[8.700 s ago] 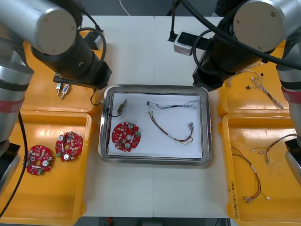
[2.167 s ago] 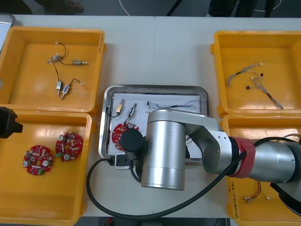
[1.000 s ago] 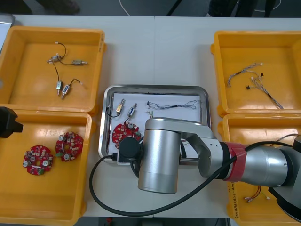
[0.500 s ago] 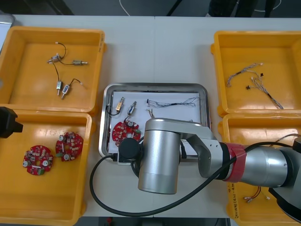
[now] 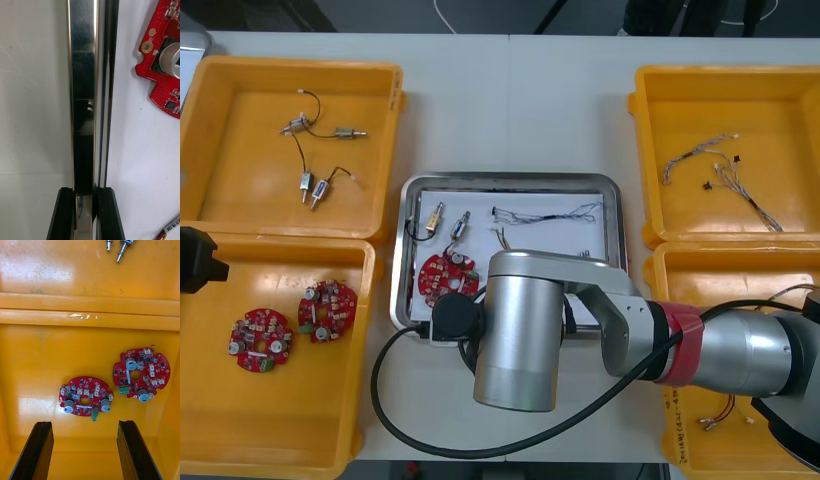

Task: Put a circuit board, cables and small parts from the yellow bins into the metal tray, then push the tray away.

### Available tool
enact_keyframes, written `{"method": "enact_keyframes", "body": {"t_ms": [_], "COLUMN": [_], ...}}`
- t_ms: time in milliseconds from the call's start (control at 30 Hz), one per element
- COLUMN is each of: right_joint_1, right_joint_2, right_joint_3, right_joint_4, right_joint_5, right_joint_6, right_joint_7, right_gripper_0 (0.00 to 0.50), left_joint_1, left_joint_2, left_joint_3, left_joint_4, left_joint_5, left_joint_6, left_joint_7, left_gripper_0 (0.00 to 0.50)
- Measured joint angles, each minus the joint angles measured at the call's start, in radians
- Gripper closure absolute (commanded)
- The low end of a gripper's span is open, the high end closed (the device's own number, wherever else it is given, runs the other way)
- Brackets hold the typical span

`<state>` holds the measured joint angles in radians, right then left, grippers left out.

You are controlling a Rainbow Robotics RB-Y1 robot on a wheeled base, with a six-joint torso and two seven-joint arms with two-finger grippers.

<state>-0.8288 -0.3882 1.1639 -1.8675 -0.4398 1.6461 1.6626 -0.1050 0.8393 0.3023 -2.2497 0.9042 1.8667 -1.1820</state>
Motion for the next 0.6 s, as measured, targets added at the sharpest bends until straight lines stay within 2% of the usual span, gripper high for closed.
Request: {"method": "enact_keyframes", "body": {"t_ms": [333, 600], "right_joint_1": [-0.045, -0.098], "right_joint_2": [-0.013, -0.027], "right_joint_3": [0.0, 0.0], "right_joint_4": [0.0, 0.017], "right_joint_5": [-0.001, -0.038], "right_joint_6": [-0.008, -0.019], "right_joint_7": [0.005, 0.031], "right_gripper_0": [0.5, 0.5], "left_joint_1": [0.0, 0.0], "left_joint_2": [0.0, 0.0], "left_joint_3": [0.0, 0.0], "left_joint_4": [0.0, 0.0], "left_joint_5": [0.0, 0.0], "left_joint_6": [0.0, 0.0], "left_joint_7": [0.0, 0.0], "left_gripper_0": [0.0, 0.0]}}
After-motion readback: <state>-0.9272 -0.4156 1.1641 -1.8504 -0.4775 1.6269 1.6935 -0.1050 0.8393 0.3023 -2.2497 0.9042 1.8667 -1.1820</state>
